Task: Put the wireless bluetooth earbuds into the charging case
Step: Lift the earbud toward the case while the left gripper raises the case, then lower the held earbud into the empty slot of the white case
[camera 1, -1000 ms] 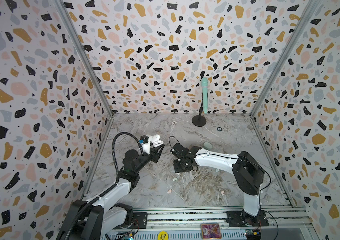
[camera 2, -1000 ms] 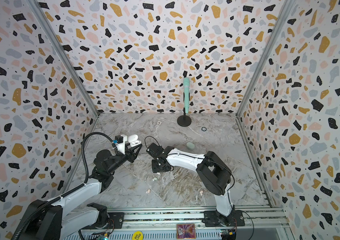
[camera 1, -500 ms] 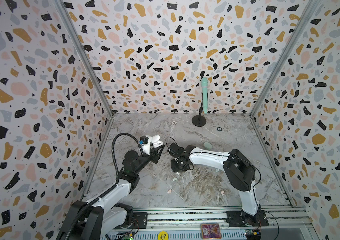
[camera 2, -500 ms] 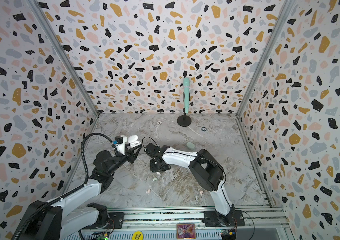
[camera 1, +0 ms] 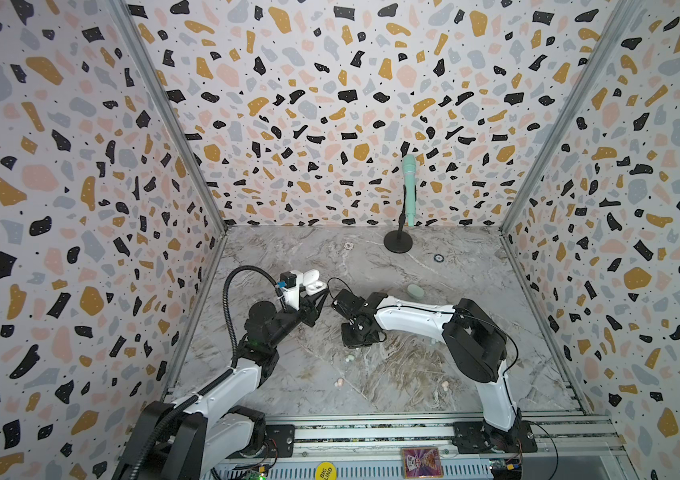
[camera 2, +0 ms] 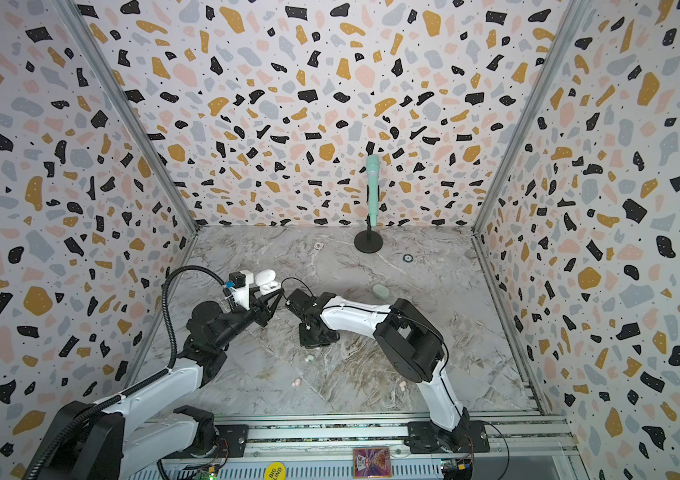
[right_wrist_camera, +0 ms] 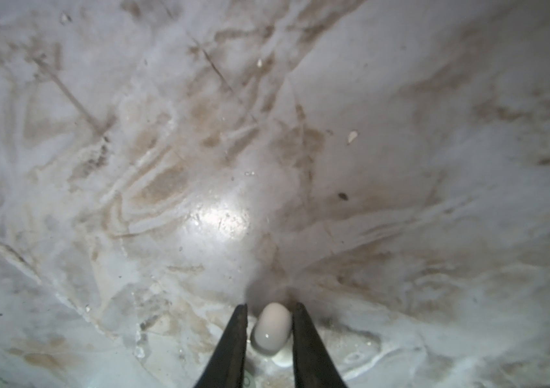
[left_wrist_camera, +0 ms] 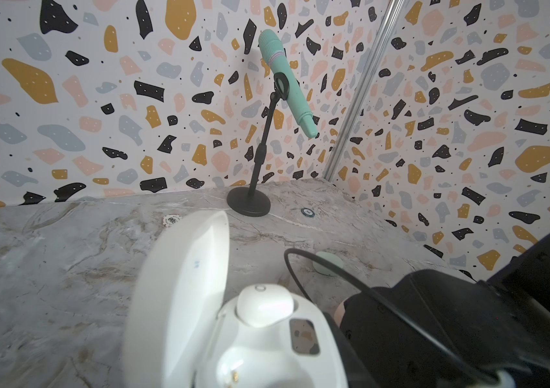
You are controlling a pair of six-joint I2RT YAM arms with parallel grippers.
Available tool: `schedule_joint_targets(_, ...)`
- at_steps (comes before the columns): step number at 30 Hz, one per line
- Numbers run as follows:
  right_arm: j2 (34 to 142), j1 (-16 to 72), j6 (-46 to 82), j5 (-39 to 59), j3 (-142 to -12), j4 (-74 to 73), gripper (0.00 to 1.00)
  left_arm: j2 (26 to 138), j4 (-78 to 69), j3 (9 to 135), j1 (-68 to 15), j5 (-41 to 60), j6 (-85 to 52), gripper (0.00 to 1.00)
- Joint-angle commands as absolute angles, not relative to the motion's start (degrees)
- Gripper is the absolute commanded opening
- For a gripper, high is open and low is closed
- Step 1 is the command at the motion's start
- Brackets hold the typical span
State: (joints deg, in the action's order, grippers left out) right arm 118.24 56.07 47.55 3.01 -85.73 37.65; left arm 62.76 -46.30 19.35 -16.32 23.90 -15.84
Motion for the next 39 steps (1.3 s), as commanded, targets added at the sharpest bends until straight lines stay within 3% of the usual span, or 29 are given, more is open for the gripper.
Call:
schedule_joint_targets(1,119.04,56.36,47.15,1.98,-86.96,40.63,0.22,62.67,-49.59,19.34,-16.55,24.14,-15.77,0.23)
schedule_joint_targets(9,116.05,55.79,47.17,1.7,-84.13,38.89,0.18,63.28,-49.53,19.32,-16.88,25.22,-15.77,0.24)
schedule_joint_targets(18,105.41,53.74,47.79,2.95,-75.36,33.13,0.17,64.79,-48.67,20.25,-20.65,25.15,-14.18,0.24)
schedule_joint_targets(27,87.11,50.0,49.32,10.43,-61.01,21.49,0.17,71.9,-56.87,20.96,-28.25,26.39,-13.49,0.25)
schedule_joint_targets(39,65.94,48.96,46.95,8.43,-60.26,28.44,0.17,80.69,-65.03,26.73,-36.31,31.73,-12.08,0.26)
